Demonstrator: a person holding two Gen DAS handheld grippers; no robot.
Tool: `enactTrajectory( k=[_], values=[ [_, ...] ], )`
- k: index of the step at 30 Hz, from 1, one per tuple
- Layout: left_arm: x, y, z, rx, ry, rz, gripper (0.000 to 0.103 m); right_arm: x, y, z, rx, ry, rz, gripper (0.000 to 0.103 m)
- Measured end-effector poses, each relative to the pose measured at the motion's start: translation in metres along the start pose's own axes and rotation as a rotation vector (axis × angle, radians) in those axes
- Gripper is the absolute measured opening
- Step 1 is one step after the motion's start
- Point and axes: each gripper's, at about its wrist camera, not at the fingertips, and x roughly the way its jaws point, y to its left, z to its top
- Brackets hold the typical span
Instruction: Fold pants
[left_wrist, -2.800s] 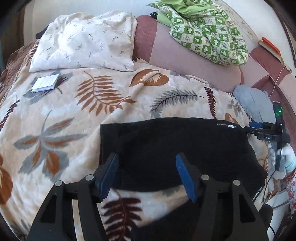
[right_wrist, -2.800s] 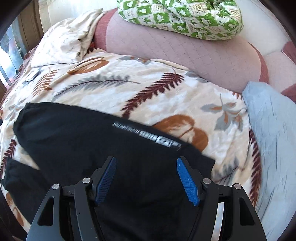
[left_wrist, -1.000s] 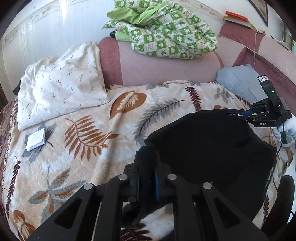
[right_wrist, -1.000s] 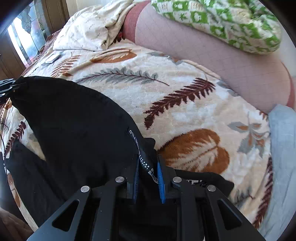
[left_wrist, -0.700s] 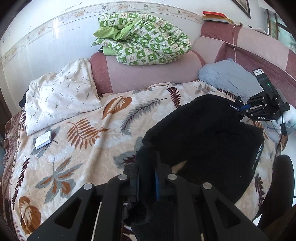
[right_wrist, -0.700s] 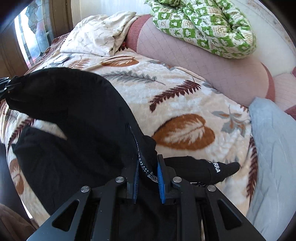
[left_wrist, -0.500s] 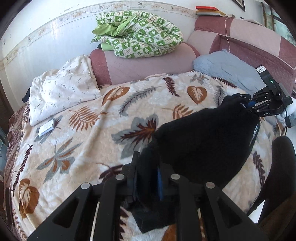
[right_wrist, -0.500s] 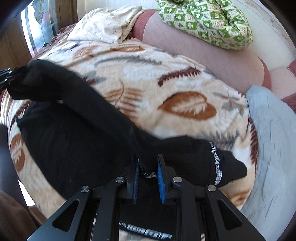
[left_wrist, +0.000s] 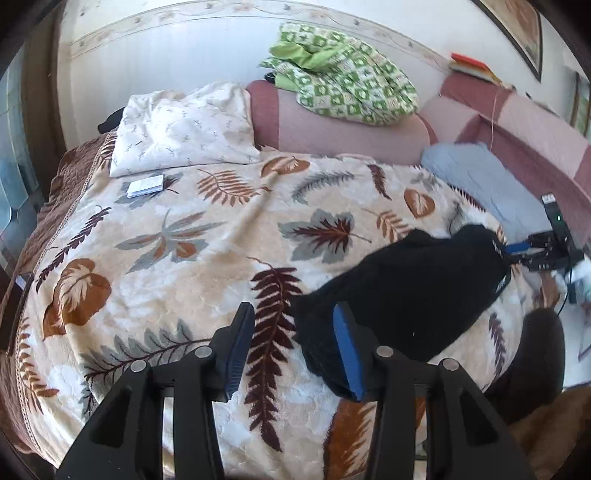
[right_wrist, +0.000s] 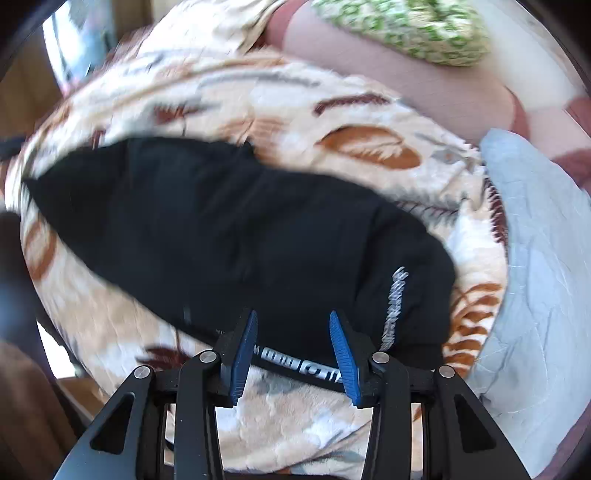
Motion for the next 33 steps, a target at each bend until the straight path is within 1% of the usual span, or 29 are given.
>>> enactTrajectory(
  k=[2, 4, 5, 7, 9, 10, 12, 14, 16, 18, 20, 22, 23, 25, 27, 28, 30, 32, 33],
  values=[
    [0.004, -0.003, 0.012, -0.036, -0.025, -0.005, 0.044, -0.005, 0.000, 0.011, 0.057, -0.042, 0.019, 0.046],
    [0.018, -0.017, 0.021, -0.041, -0.028, -0.002, 0.045, -0.001, 0.007, 0.023, 0.091, -0.063, 0.050, 0.050],
    [0.028, -0.027, 0.023, -0.041, -0.021, 0.000, 0.045, 0.005, 0.016, 0.028, 0.095, -0.065, 0.067, 0.050],
    [0.050, -0.046, 0.021, -0.035, 0.016, -0.030, 0.045, 0.016, 0.028, 0.033, 0.098, -0.055, 0.087, 0.050],
    [0.067, -0.062, 0.015, -0.025, 0.056, -0.039, 0.045, 0.031, 0.038, 0.035, 0.114, -0.034, 0.111, 0.050],
    [0.072, -0.065, 0.010, -0.032, 0.063, -0.044, 0.045, 0.038, 0.042, 0.035, 0.124, -0.019, 0.117, 0.050],
    [0.077, -0.062, 0.002, -0.085, 0.074, -0.056, 0.045, 0.043, 0.050, 0.036, 0.127, -0.015, 0.129, 0.051],
    [0.077, -0.050, -0.010, -0.178, 0.084, -0.056, 0.046, 0.043, 0.061, 0.042, 0.111, -0.028, 0.172, 0.051],
    [0.072, -0.036, -0.024, -0.267, 0.081, -0.045, 0.047, 0.040, 0.076, 0.052, 0.079, -0.047, 0.234, 0.051],
    [0.066, -0.029, -0.038, -0.327, 0.075, -0.041, 0.049, 0.040, 0.097, 0.069, 0.036, -0.063, 0.298, 0.054],
    [0.063, -0.025, -0.051, -0.361, 0.083, -0.036, 0.049, 0.044, 0.125, 0.090, -0.017, -0.069, 0.370, 0.056],
    [0.063, -0.024, -0.060, -0.378, 0.089, -0.042, 0.049, 0.048, 0.155, 0.108, -0.075, -0.074, 0.414, 0.057],
    [0.064, -0.024, -0.064, -0.387, 0.090, -0.050, 0.049, 0.050, 0.177, 0.119, -0.123, -0.079, 0.439, 0.057],
    [0.069, -0.023, -0.070, -0.416, 0.096, -0.074, 0.049, 0.054, 0.207, 0.134, -0.190, -0.075, 0.470, 0.057],
    [0.074, -0.021, -0.076, -0.452, 0.100, -0.094, 0.049, 0.060, 0.245, 0.152, -0.267, -0.048, 0.508, 0.057],
    [0.075, -0.020, -0.078, -0.465, 0.099, -0.105, 0.049, 0.064, 0.262, 0.159, -0.300, -0.030, 0.512, 0.057],
    [0.076, -0.017, -0.082, -0.489, 0.089, -0.121, 0.049, 0.070, 0.288, 0.169, -0.349, -0.002, 0.518, 0.057],
    [0.077, -0.015, -0.085, -0.514, 0.083, -0.140, 0.048, 0.078, 0.308, 0.175, -0.386, 0.028, 0.534, 0.057],
    [0.077, -0.014, -0.086, -0.524, 0.080, -0.146, 0.048, 0.082, 0.315, 0.176, -0.403, 0.044, 0.528, 0.057]
  ],
)
